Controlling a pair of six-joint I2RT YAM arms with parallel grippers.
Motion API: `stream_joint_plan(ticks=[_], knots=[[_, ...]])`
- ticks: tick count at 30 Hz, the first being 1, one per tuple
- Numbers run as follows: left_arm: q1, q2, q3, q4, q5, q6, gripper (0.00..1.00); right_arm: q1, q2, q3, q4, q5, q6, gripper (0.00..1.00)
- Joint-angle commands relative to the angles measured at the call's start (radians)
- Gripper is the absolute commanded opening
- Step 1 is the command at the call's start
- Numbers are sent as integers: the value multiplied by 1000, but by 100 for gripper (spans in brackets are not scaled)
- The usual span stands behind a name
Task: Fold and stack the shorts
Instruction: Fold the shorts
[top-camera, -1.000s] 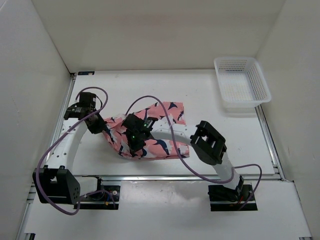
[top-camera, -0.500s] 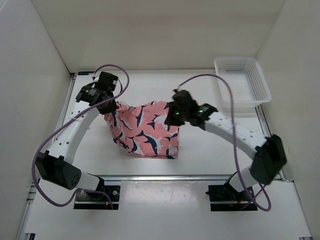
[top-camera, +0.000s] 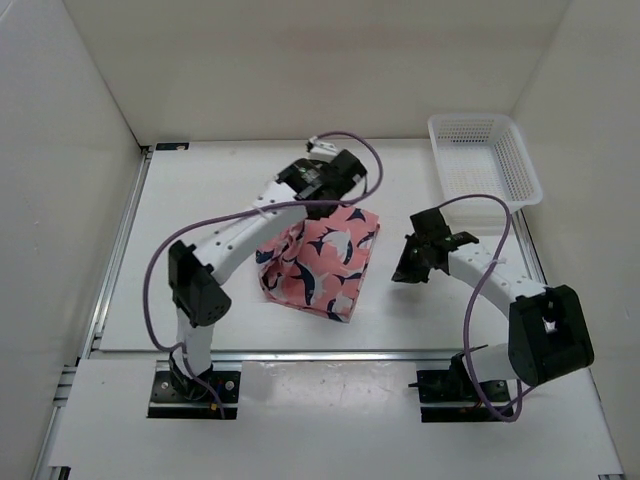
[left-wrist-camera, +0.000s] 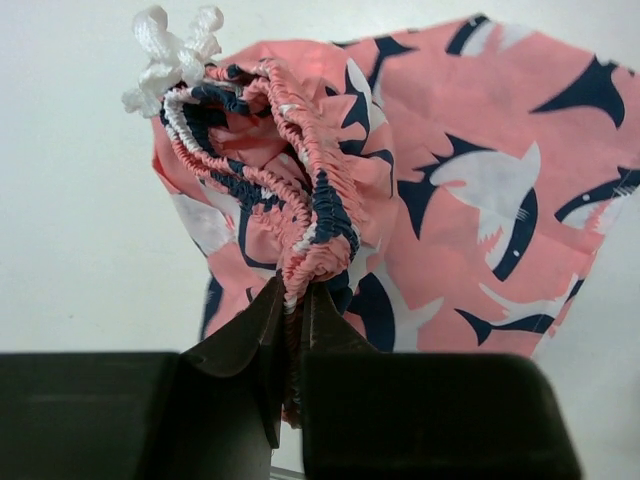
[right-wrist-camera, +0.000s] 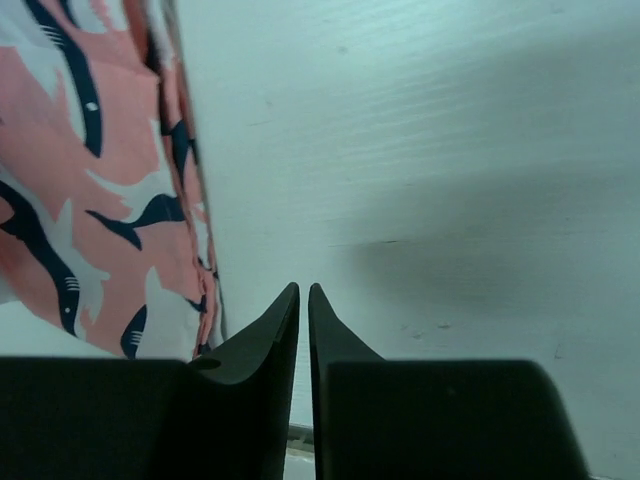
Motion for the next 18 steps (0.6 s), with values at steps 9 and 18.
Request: stream_joint_plan(ticks=[9, 18], knots=[[-139, 133, 119, -157, -2, -133, 11, -39, 220, -20, 202, -183, 13, 5], [-214, 133, 48, -68, 205, -101, 23, -102, 326, -20, 288, -238, 71, 1]])
